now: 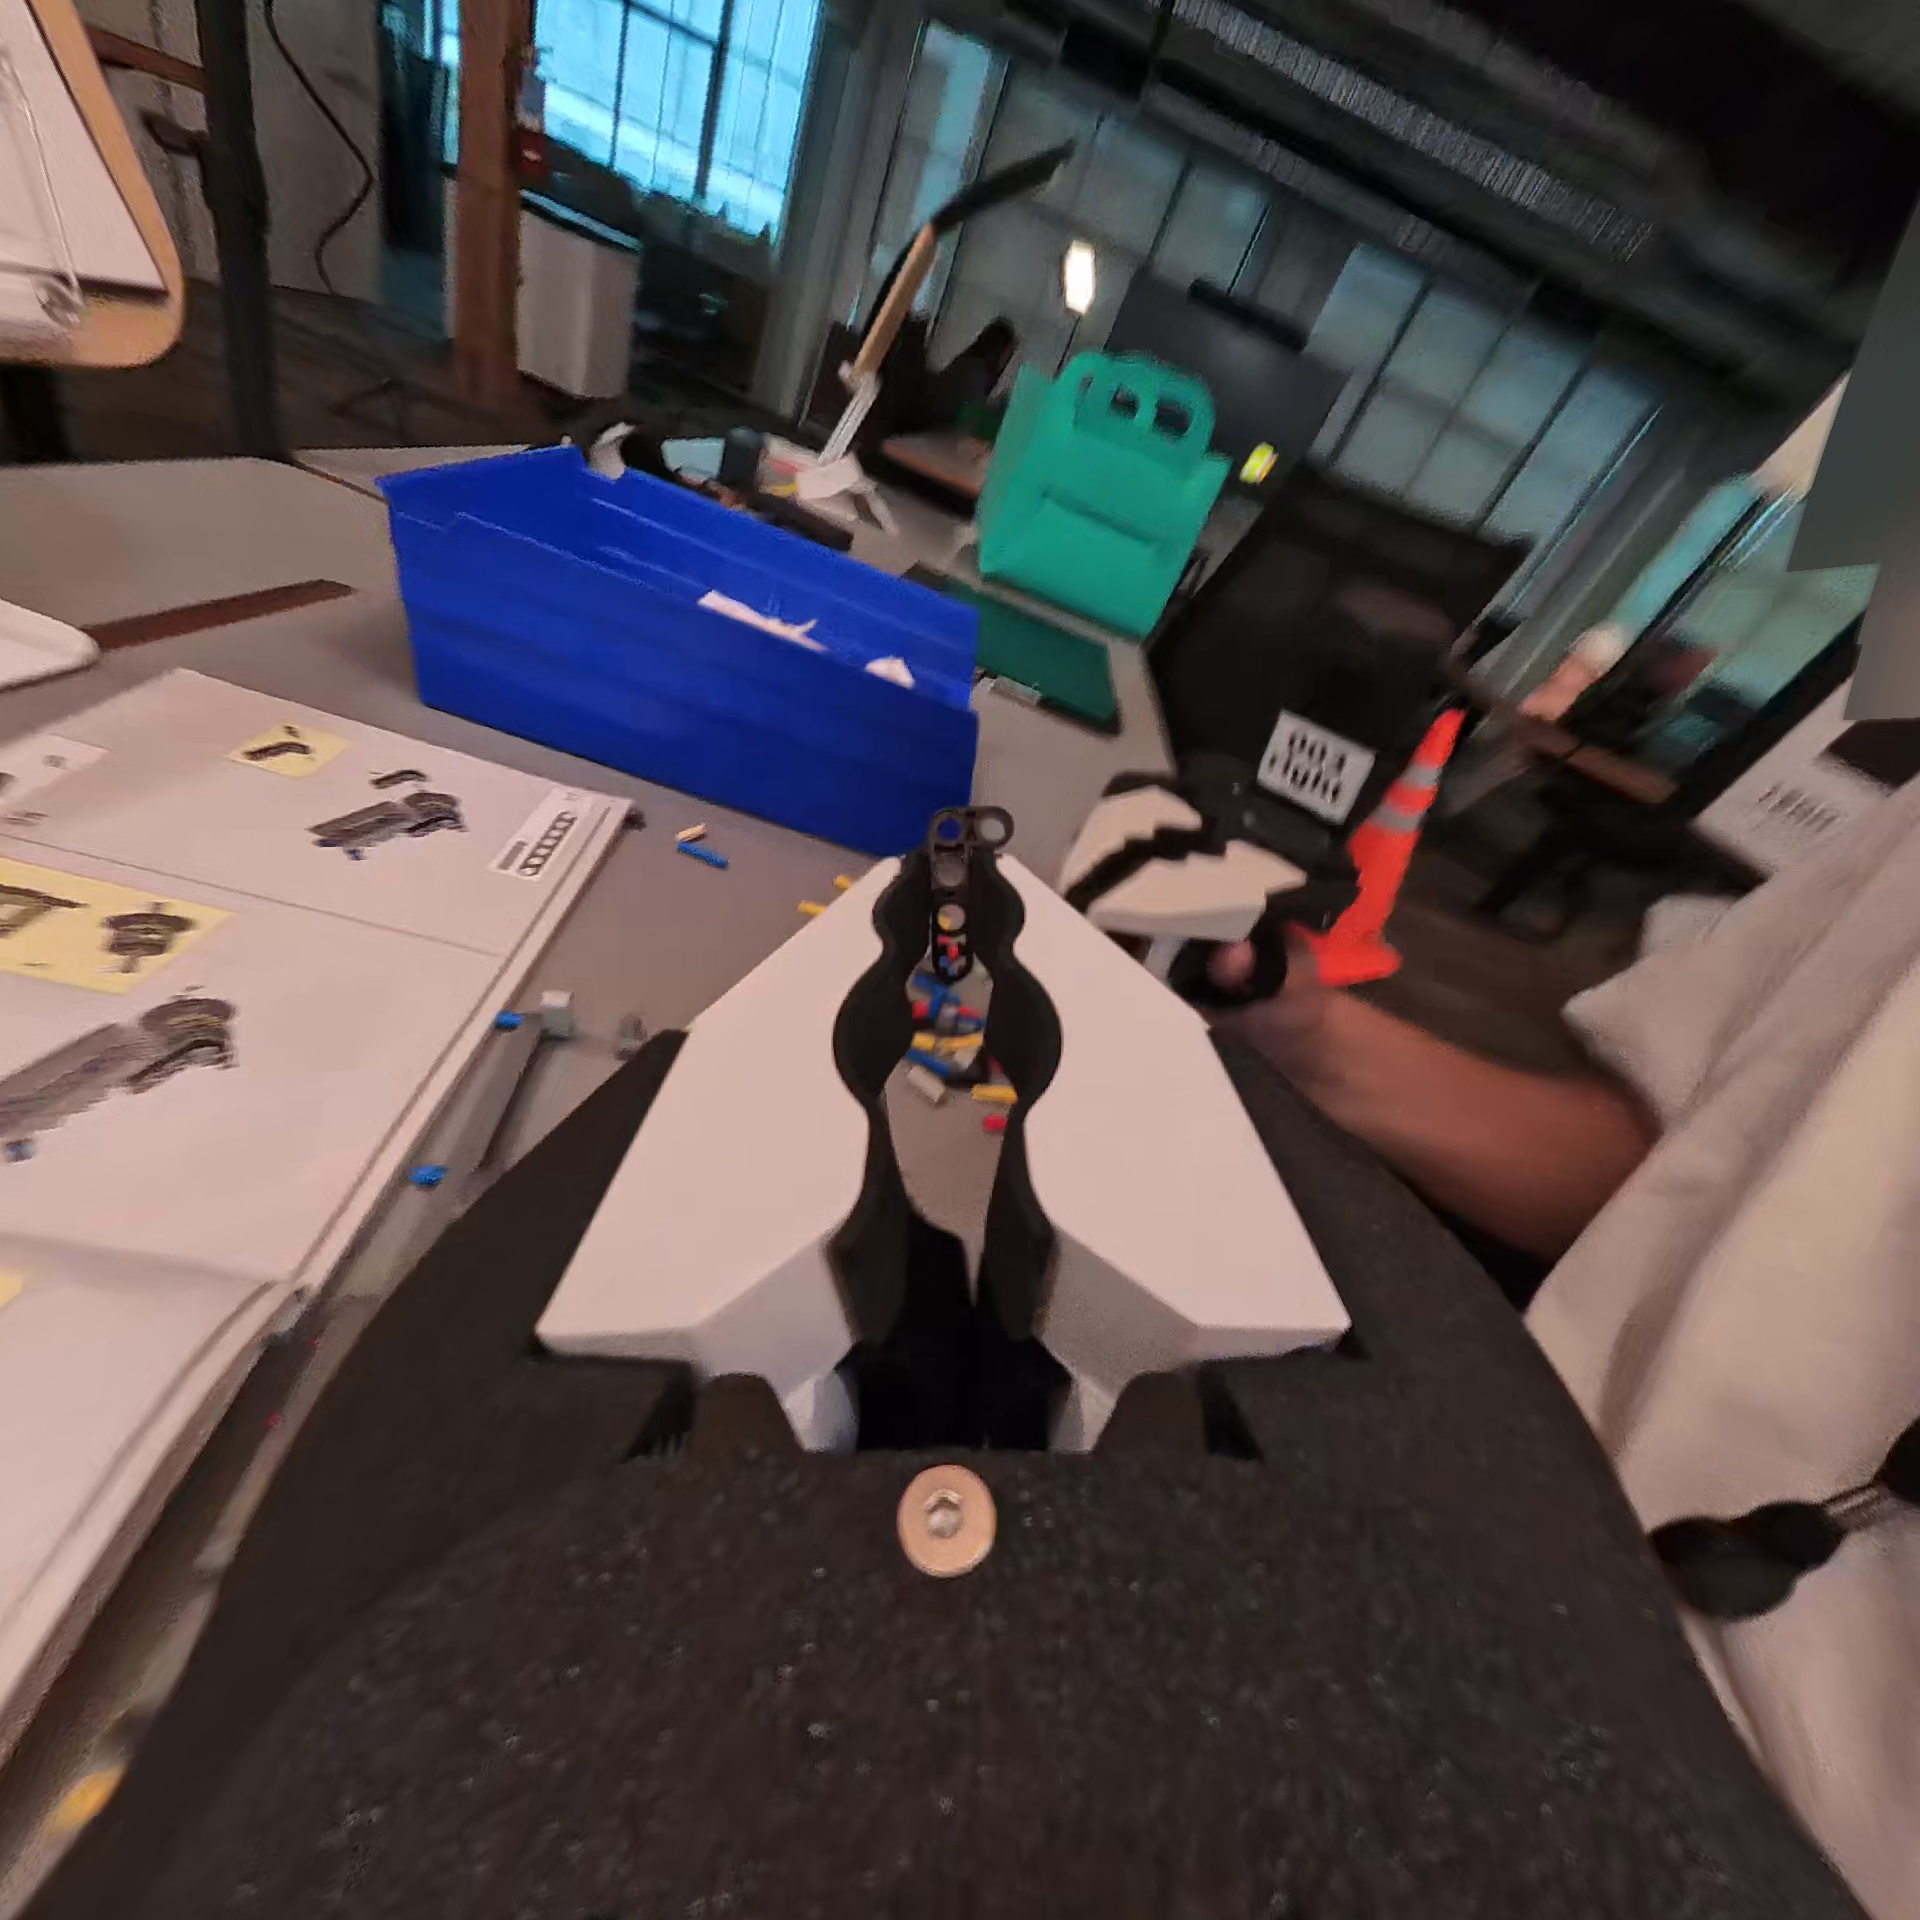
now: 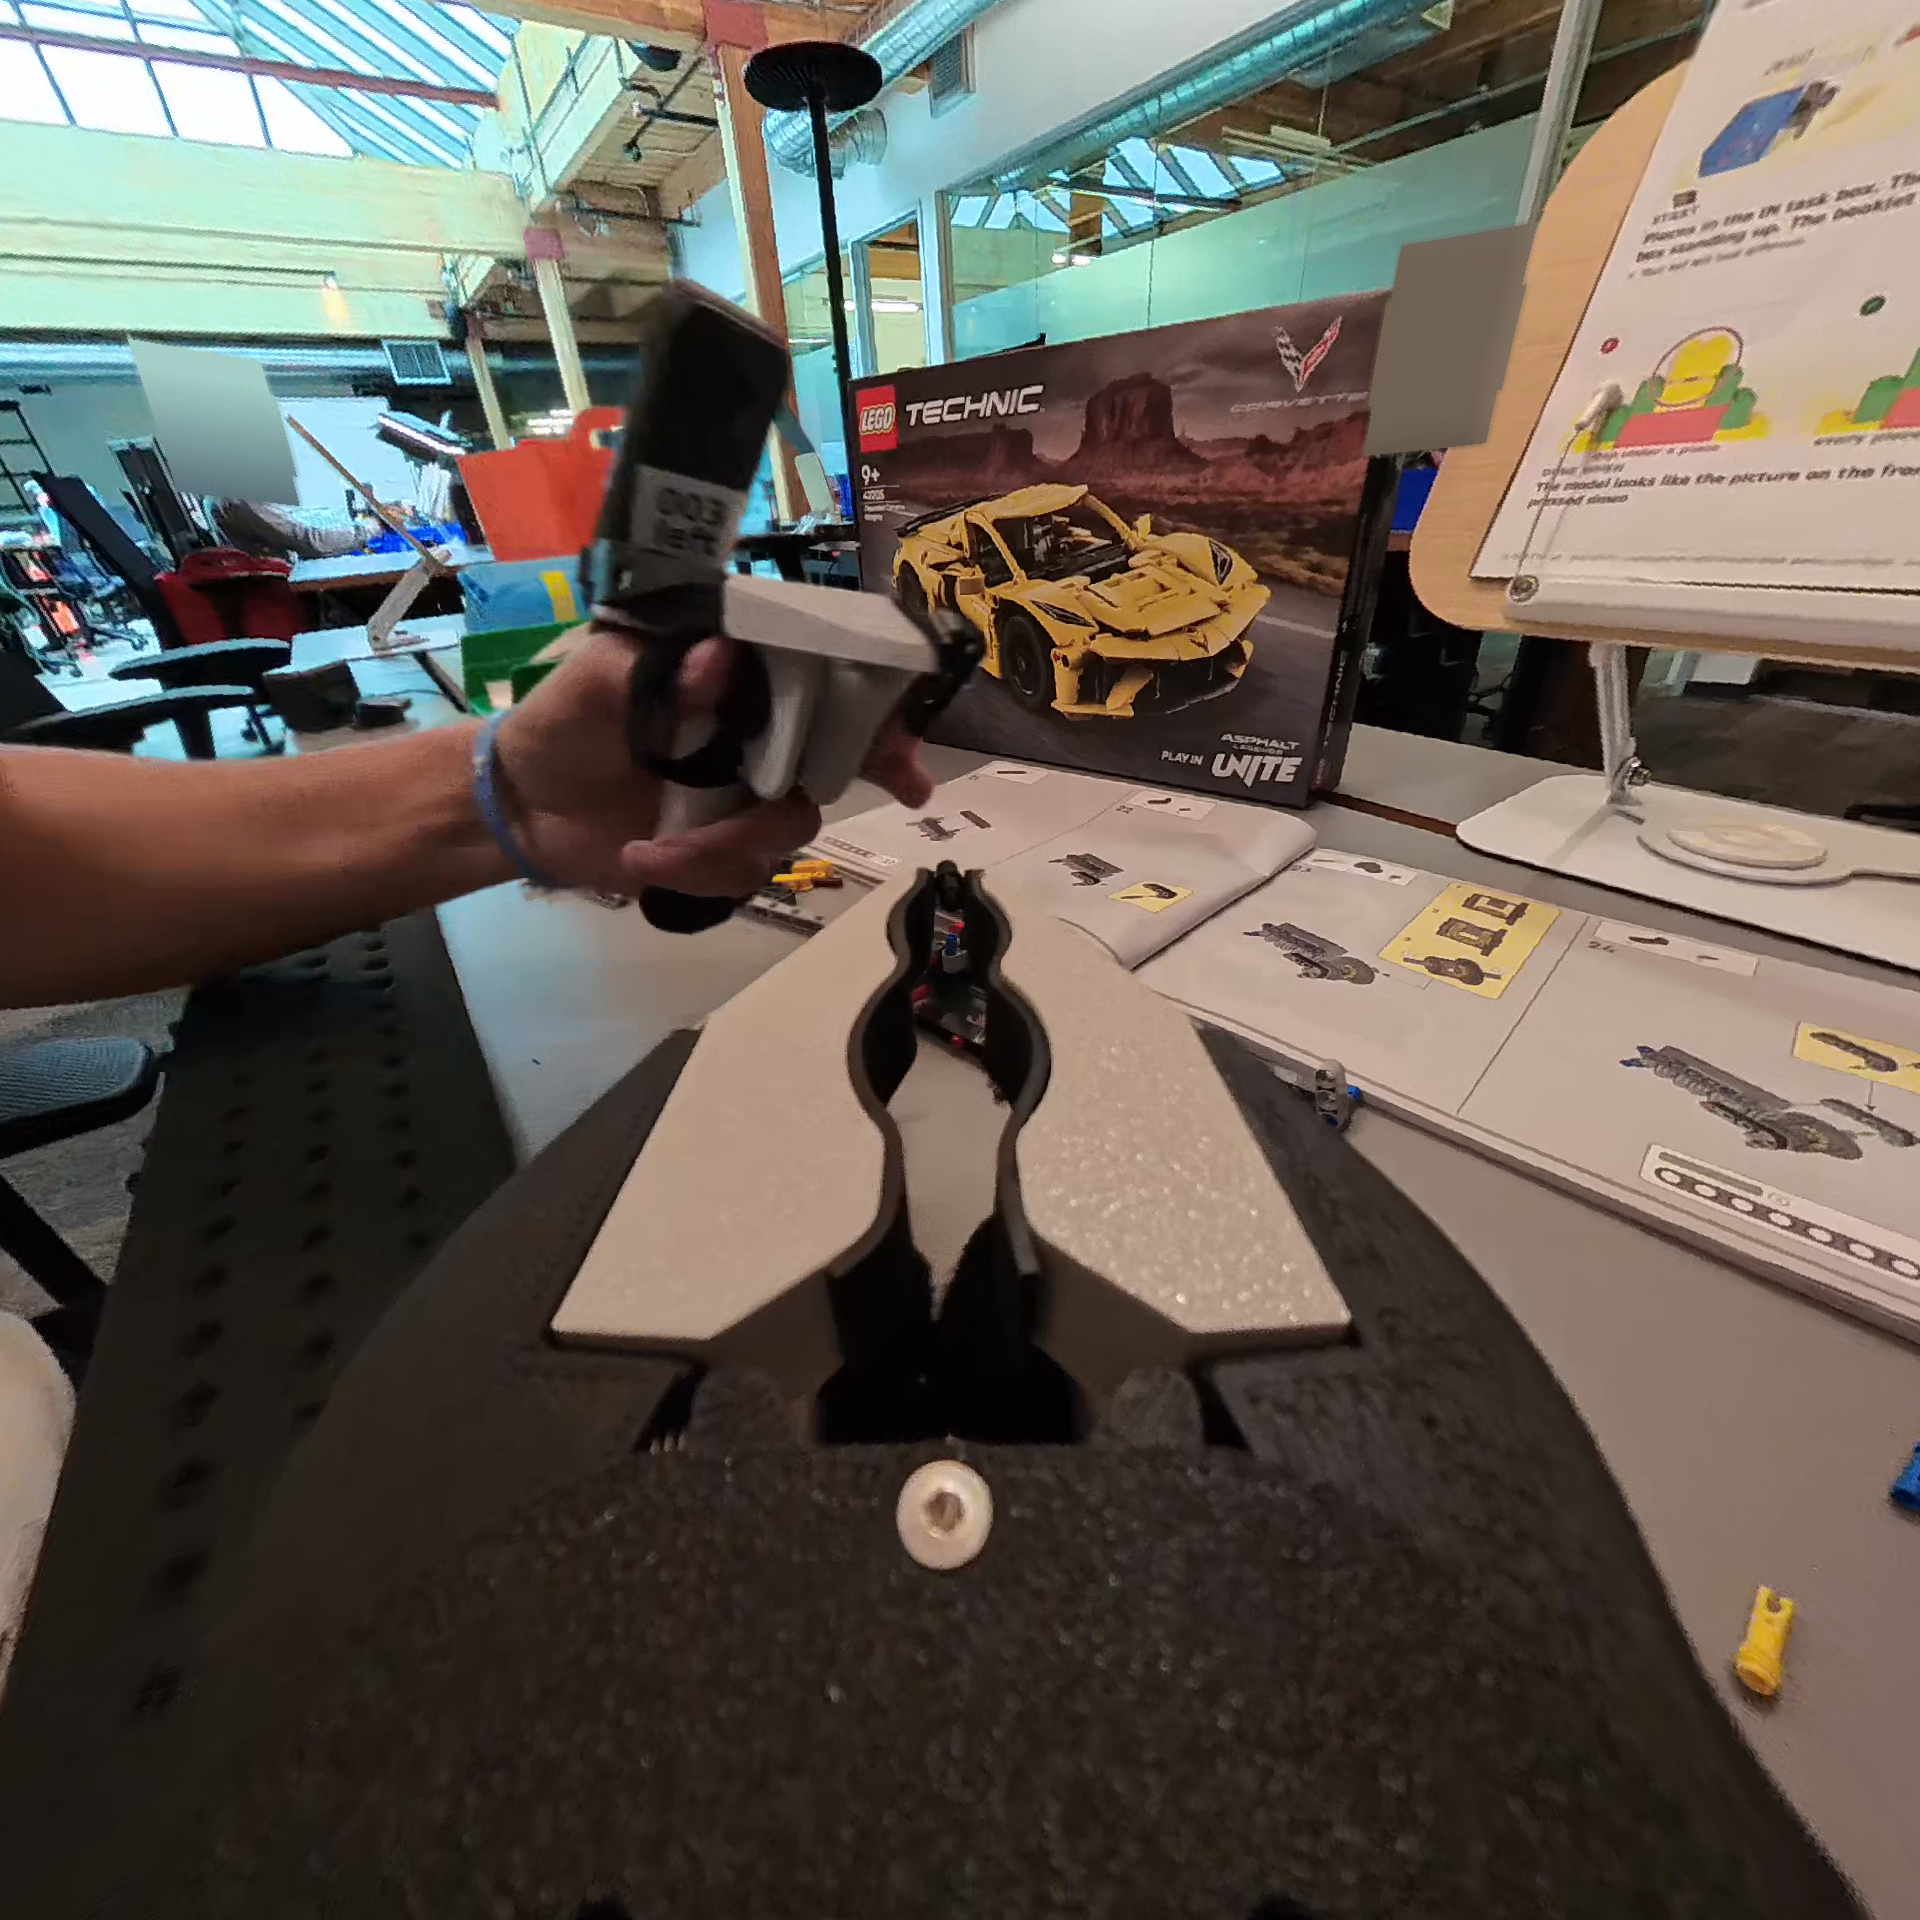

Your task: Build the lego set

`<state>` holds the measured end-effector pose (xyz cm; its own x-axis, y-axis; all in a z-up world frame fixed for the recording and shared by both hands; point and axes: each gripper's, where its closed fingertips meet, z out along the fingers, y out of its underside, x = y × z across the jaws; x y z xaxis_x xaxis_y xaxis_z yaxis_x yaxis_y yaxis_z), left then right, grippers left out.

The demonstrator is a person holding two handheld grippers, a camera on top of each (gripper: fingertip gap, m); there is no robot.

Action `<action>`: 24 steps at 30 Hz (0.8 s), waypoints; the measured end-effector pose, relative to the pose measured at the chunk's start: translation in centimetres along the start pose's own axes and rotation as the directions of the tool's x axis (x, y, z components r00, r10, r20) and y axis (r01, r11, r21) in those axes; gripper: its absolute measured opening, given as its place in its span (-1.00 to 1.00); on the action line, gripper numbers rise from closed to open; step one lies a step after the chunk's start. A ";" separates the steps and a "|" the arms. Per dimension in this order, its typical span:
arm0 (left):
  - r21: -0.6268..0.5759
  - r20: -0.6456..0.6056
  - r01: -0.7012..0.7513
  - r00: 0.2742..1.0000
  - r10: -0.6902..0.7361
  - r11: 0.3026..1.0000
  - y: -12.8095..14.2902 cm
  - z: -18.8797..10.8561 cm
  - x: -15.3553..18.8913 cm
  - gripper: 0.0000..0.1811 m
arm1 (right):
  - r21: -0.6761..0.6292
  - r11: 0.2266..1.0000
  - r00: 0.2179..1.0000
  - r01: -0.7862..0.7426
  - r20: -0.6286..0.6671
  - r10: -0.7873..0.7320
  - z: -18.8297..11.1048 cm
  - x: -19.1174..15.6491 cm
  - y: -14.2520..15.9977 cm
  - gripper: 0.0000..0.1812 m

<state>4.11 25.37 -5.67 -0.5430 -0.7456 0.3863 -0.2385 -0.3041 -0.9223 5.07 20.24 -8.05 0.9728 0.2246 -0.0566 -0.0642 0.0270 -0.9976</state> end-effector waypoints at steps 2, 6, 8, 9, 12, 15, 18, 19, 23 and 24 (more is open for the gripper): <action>0.093 -0.139 0.105 0.986 -0.091 0.990 -0.4 0.2 0.3 -0.94 | -0.019 0.999 1.000 0.027 0.007 -0.027 0.2 -0.3 0.3 -0.95; 0.045 -0.261 0.118 0.960 -0.102 0.992 1.2 0.1 2.5 -0.93 | -0.049 0.998 0.998 0.048 0.033 -0.046 0.5 -0.8 0.8 -0.95; 0.047 -0.222 0.053 0.974 -0.041 0.997 1.9 -0.1 2.7 -0.94 | -0.052 0.996 0.996 0.075 0.041 -0.073 0.8 -0.9 0.8 -0.95; 0.043 -0.217 0.073 0.974 -0.062 0.996 2.0 -0.1 2.6 -0.93 | -0.049 0.994 0.995 0.098 0.041 -0.096 0.9 -1.0 0.7 -0.95; 0.075 -0.191 0.114 0.977 -0.098 0.991 1.4 -0.1 1.9 -0.93 | -0.046 0.992 0.992 0.116 0.064 -0.113 1.5 -1.4 0.6 -0.95; 0.072 -0.126 0.000 0.992 0.009 0.997 1.3 -0.4 1.5 -0.93 | 0.062 0.998 0.991 -0.018 0.131 0.010 2.1 -2.0 -1.6 -0.96; 0.082 -0.174 0.010 0.985 0.004 0.997 1.1 -0.6 2.3 -0.93 | 0.123 0.983 0.976 -0.135 0.189 0.110 2.3 -2.1 -3.0 -0.95; 0.082 -0.187 0.034 0.982 -0.018 0.996 1.1 -0.5 2.4 -0.93 | 0.134 0.982 0.977 -0.135 0.186 0.108 2.4 -2.0 -3.2 -0.96; 0.046 -0.240 0.089 0.968 -0.075 0.995 2.1 0.0 2.9 -0.93 | 0.135 0.986 0.981 -0.096 0.182 0.071 2.7 -2.8 -3.3 -0.95; 0.041 -0.258 0.107 0.962 -0.093 0.993 2.2 0.1 3.1 -0.93 | 0.121 0.990 0.984 -0.067 0.172 0.046 2.8 -3.0 -2.9 -0.96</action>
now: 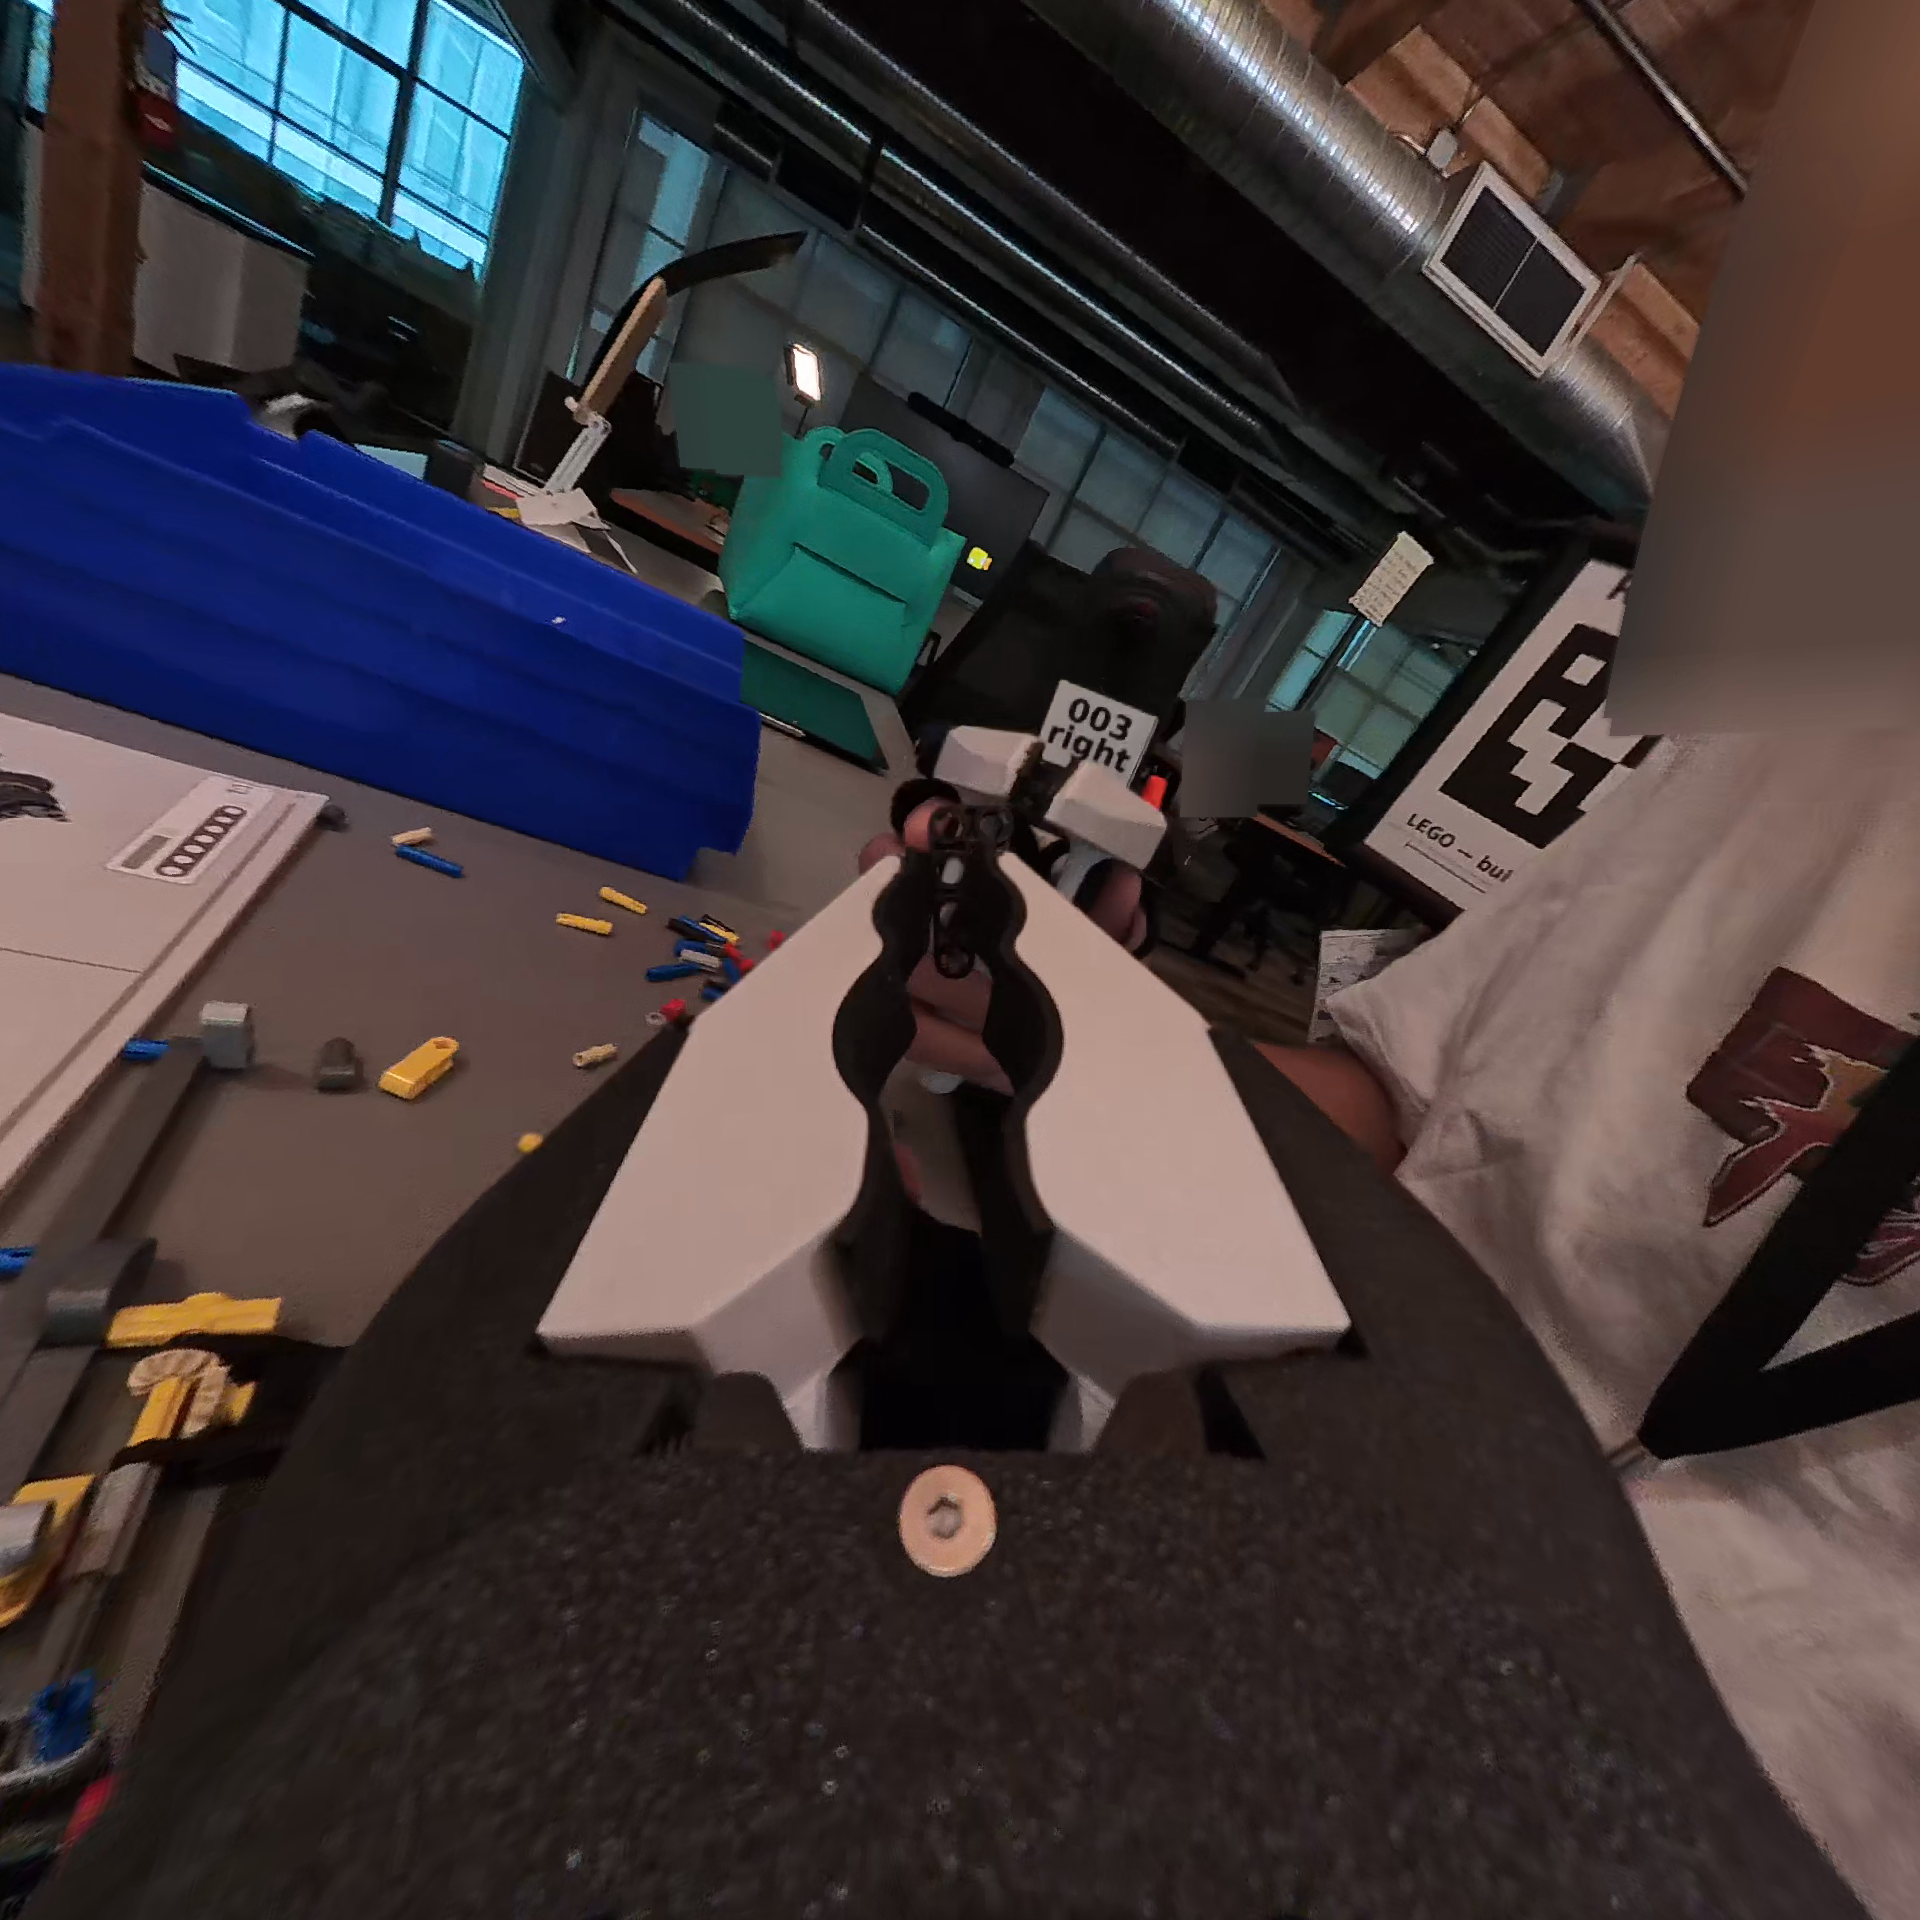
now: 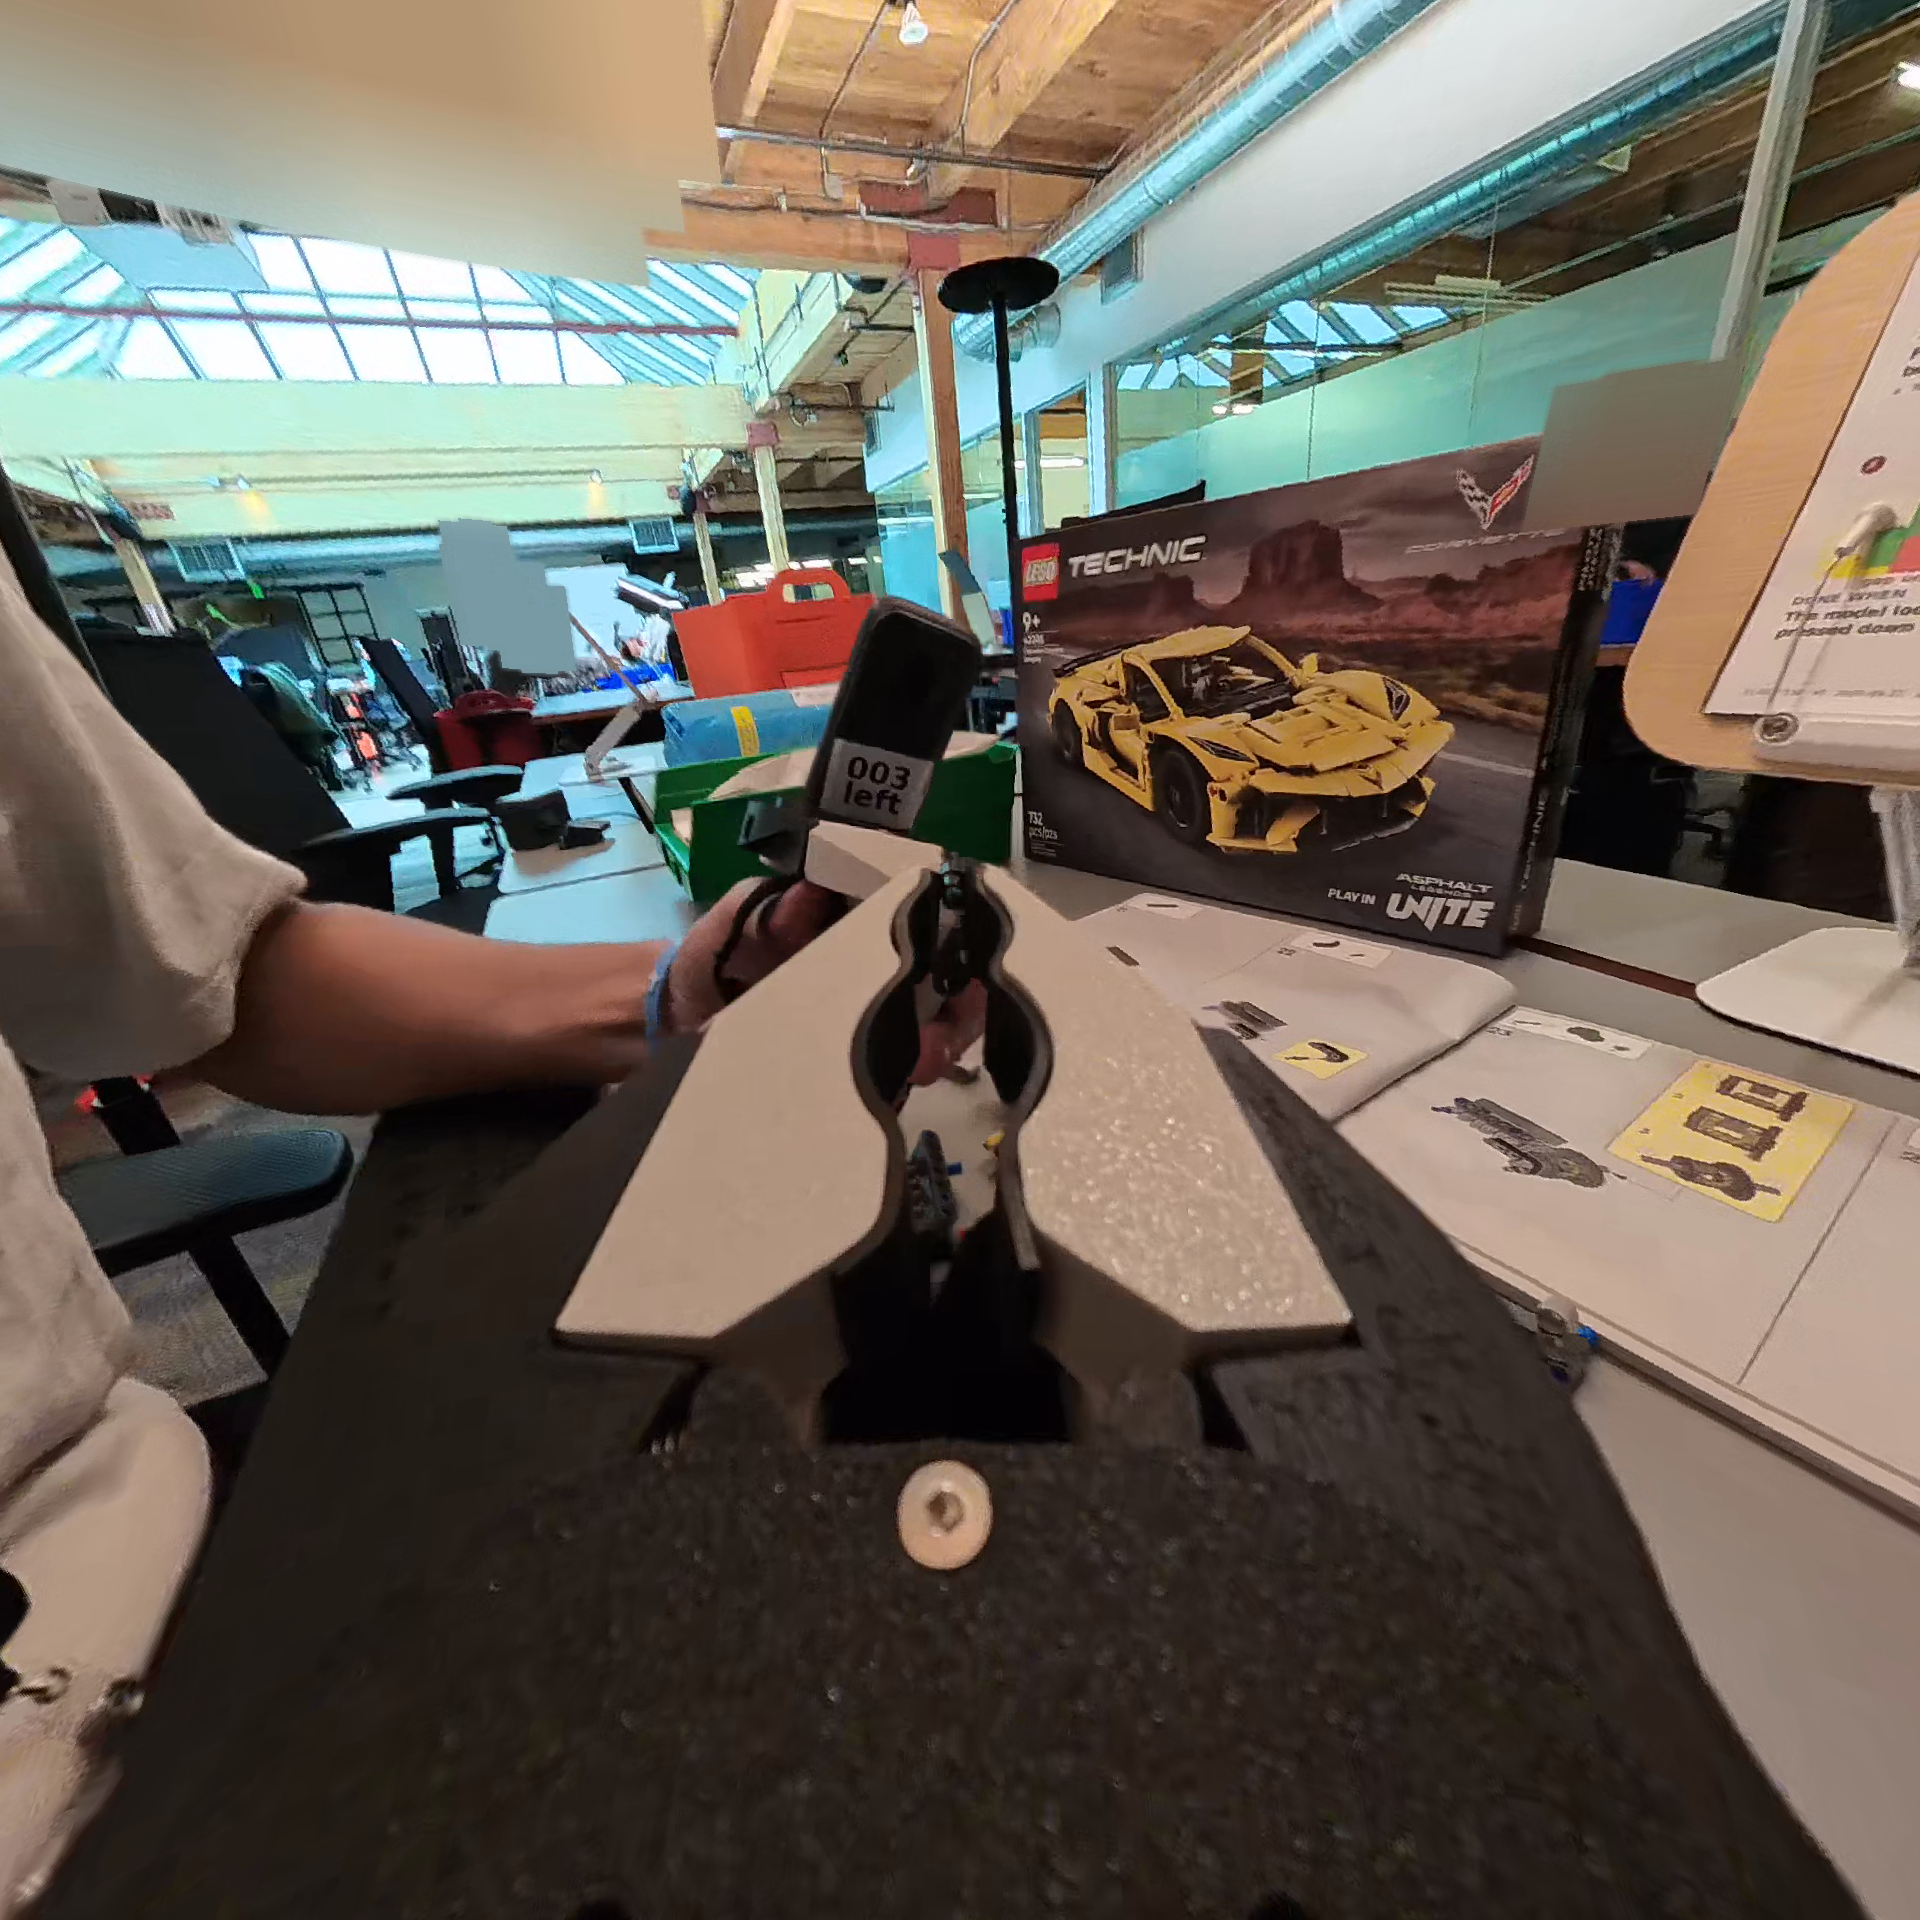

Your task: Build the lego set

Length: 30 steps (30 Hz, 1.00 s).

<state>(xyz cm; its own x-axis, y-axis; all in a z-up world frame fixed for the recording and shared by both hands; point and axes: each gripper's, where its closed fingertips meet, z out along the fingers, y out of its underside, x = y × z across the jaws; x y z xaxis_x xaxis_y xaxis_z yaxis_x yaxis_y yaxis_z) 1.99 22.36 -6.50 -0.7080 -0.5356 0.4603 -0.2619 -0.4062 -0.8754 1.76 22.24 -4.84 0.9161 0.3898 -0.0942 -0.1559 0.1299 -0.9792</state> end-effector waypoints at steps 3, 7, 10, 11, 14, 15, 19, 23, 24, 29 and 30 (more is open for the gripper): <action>0.023 -0.052 0.084 0.995 -0.083 0.996 0.2 0.3 0.3 -0.93 | -0.006 0.999 0.998 0.054 -0.032 -0.054 -0.3 0.2 0.2 -0.96; 0.046 -0.102 0.150 0.984 -0.145 0.988 0.1 0.7 0.8 -0.93 | 0.007 0.998 0.998 0.061 -0.035 -0.060 -0.6 0.1 0.0 -0.96; 0.060 -0.114 0.187 0.977 -0.179 0.981 0.1 0.9 0.9 -0.93 | 0.007 0.997 0.997 0.071 -0.034 -0.071 -0.7 -0.1 0.0 -0.96; 0.060 -0.116 0.197 0.975 -0.189 0.979 0.1 0.9 0.9 -0.93 | 0.009 0.997 0.996 0.078 -0.034 -0.077 -0.7 -0.2 0.0 -0.96; 0.051 -0.097 0.185 0.979 -0.180 0.981 0.2 1.0 0.8 -0.93 | 0.001 0.996 0.995 0.091 -0.047 -0.091 -0.7 -0.1 0.1 -0.96; 0.043 -0.092 0.173 0.981 -0.169 0.984 0.3 1.0 0.8 -0.93 | 0.003 0.995 0.994 0.095 -0.052 -0.095 -0.8 -0.1 0.0 -0.96; 0.014 -0.084 0.160 0.984 -0.159 0.987 0.7 1.0 0.9 -0.93 | -0.012 0.993 0.991 0.119 -0.054 -0.120 -0.8 -0.2 0.3 -0.96; -0.087 -0.069 0.101 0.992 -0.107 0.991 1.5 0.7 1.0 -0.93 | -0.059 0.981 0.981 0.185 -0.040 -0.188 -0.9 -0.6 1.0 -0.96; -0.120 -0.062 0.088 0.994 -0.095 0.989 1.8 0.5 0.9 -0.93 | -0.077 0.975 0.976 0.210 -0.036 -0.213 -0.9 -0.8 1.3 -0.96; -0.187 -0.055 0.155 0.984 -0.167 0.970 2.7 0.2 1.0 -0.93 | -0.120 0.928 0.932 0.353 -0.040 -0.360 -0.9 -1.1 2.0 -0.96; -0.199 -0.075 0.191 0.975 -0.209 0.961 2.8 0.2 1.2 -0.94 | -0.115 0.926 0.931 0.359 -0.028 -0.365 -0.9 -1.3 2.0 -0.97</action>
<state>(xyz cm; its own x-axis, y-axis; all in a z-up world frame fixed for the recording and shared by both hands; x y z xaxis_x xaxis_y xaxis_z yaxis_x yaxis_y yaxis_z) 0.50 20.43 -8.35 -0.6845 -0.3821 0.6209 -0.5174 -0.3454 -0.7829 0.58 21.18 -6.87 0.9200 0.2894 0.2644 0.2272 0.1560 -0.9613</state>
